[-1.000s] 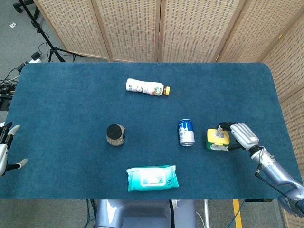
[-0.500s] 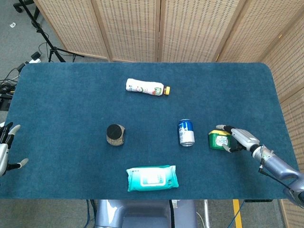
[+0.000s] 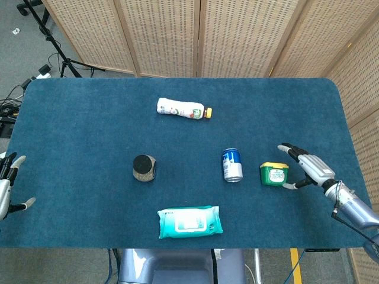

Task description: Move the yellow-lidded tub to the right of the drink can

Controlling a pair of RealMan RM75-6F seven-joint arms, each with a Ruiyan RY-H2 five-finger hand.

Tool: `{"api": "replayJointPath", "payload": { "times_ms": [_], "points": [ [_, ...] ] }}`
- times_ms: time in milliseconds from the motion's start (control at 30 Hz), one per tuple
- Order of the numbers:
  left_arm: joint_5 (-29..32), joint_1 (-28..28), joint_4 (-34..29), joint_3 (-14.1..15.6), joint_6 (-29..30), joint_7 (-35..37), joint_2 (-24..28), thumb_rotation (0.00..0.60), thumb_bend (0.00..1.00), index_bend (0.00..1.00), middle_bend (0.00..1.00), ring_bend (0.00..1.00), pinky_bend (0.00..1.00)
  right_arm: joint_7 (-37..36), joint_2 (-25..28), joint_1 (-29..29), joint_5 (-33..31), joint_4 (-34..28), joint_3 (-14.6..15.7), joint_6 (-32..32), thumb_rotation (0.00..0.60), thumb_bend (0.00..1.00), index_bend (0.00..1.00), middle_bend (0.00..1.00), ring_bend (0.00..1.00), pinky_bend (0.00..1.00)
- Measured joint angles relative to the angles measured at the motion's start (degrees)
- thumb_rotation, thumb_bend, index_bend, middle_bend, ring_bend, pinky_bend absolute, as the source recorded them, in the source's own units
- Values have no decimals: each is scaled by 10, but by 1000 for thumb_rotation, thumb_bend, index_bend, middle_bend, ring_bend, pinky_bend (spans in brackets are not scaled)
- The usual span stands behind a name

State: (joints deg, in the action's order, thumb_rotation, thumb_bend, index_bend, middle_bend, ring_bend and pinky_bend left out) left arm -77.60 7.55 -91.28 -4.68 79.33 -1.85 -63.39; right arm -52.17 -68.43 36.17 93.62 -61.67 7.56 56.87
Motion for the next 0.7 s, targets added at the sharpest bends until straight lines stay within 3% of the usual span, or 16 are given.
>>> {"api": "replayJointPath", "payload": {
  "times_ms": [300, 500, 600, 700],
  "points": [
    [-1, 0, 0, 1, 0, -2, -1, 600, 0, 0, 0, 0, 0, 194, -27, -48, -23, -32, -16, 51, 600, 0, 0, 0, 0, 51],
    [2, 1, 1, 0, -3, 0, 0, 600, 0, 0, 0, 0, 0, 251, -78, -59, -38, -24, -34, 59, 600, 0, 0, 12, 0, 51],
    [3, 1, 2, -1, -3, 1, 0, 600, 0, 0, 0, 0, 0, 259, -94, -57, -44, -13, -43, 52, 600, 0, 4, 70, 22, 92],
    [4, 1, 2, -1, -4, 2, 0, 600, 0, 0, 0, 0, 0, 271, -112, -55, -51, 5, -51, 49, 600, 0, 123, 191, 142, 173]
  ]
}}
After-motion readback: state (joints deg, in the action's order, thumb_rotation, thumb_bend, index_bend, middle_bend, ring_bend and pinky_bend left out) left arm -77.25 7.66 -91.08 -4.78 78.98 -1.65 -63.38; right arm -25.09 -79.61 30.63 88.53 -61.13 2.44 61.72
